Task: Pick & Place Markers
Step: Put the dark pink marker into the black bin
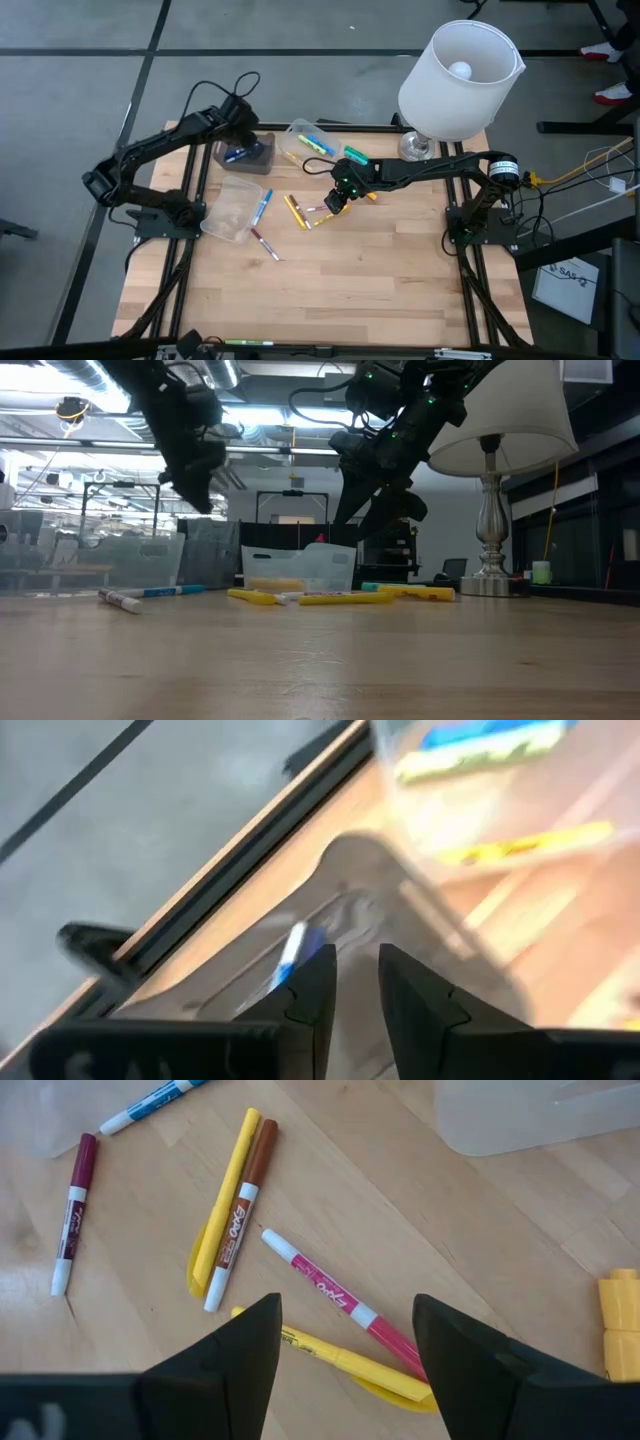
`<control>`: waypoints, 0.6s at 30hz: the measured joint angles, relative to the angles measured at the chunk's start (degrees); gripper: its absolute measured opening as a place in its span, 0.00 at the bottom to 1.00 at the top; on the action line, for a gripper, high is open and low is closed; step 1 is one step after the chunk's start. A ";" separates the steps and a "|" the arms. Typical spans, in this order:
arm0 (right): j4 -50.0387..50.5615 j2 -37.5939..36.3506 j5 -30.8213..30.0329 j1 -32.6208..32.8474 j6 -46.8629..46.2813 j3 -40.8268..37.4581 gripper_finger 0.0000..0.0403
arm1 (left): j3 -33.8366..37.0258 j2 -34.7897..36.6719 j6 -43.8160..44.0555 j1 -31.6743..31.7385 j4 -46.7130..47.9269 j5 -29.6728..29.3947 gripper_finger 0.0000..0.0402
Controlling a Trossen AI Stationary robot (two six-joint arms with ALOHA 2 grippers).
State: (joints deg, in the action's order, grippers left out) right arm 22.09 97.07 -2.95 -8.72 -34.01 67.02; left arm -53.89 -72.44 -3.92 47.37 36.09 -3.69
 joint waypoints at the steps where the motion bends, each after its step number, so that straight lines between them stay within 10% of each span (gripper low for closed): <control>1: 0.00 -0.02 0.01 -0.02 0.01 0.00 0.56 | 0.00 0.53 0.75 -0.01 -0.86 1.26 0.18; 18: -0.02 -0.02 -0.01 -0.01 0.08 0.00 0.56 | -0.02 4.54 9.19 -1.19 -14.29 29.73 0.18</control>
State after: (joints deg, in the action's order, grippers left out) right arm 22.06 97.06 -2.96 -8.72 -33.93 67.02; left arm -53.91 -67.90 5.27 46.18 21.81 26.04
